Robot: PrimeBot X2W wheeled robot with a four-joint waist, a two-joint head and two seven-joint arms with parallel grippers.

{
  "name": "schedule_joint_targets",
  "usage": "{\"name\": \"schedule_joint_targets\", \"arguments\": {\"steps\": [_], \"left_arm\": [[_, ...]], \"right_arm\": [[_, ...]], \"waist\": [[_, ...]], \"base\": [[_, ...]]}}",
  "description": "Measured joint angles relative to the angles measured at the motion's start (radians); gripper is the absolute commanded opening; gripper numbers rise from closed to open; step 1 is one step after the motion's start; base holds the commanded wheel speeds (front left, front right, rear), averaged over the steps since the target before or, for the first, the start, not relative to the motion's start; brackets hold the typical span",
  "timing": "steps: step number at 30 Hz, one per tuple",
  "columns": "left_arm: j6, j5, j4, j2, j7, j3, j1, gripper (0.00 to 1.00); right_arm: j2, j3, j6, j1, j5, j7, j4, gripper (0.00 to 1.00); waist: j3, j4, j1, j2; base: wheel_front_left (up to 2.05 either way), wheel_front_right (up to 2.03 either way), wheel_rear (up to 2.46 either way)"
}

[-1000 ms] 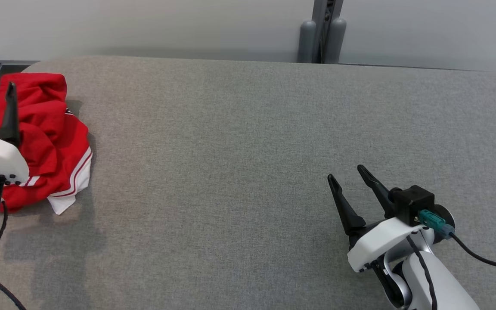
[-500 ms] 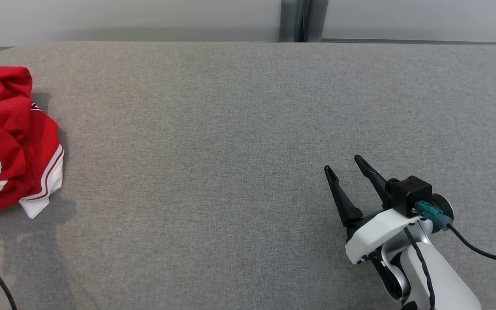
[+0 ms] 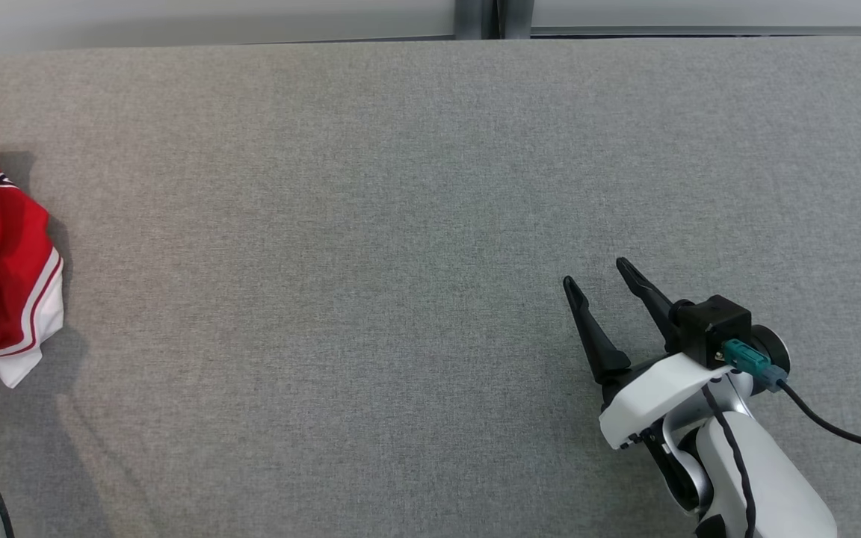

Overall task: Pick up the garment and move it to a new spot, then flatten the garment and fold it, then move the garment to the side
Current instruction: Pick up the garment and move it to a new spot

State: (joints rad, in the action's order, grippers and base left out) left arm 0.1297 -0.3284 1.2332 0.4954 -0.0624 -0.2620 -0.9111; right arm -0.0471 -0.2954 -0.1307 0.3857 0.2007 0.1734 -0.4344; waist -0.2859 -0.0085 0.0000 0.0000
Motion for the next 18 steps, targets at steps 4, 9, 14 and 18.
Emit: {"name": "schedule_joint_targets", "arguments": {"steps": [4, 9, 14, 18], "left_arm": [[0.0, -0.018, 0.012, 0.004, -0.016, -0.009, 0.0, 1.0], [0.0, -0.032, 0.023, 0.003, -0.021, -0.018, 0.0, 0.0], [0.0, -0.031, 0.015, 0.003, 0.046, -0.034, -0.008, 0.0], [0.0, -0.024, -0.011, 0.003, 0.128, -0.048, -0.028, 0.0]], "right_arm": [[0.0, 0.001, 0.0, 0.002, -0.001, -0.002, 0.001, 1.0], [0.0, 0.006, 0.0, 0.005, -0.001, -0.007, 0.002, 1.0], [0.0, 0.003, 0.0, 0.012, 0.0, -0.007, -0.003, 1.0], [0.0, 0.0, 0.0, 0.012, 0.011, 0.001, -0.013, 1.0]], "waist": [[-0.007, -0.007, -0.0001, 0.0], [-0.007, -0.005, 0.0, 0.0], [0.003, 0.005, 0.0, 0.0], [0.023, 0.012, 0.0, 0.0]], "base": [[0.0, 0.0, 0.0], [0.0, 0.0, 0.0], [0.0, 0.0, 0.0], [0.0, 0.0, 0.0]]}}
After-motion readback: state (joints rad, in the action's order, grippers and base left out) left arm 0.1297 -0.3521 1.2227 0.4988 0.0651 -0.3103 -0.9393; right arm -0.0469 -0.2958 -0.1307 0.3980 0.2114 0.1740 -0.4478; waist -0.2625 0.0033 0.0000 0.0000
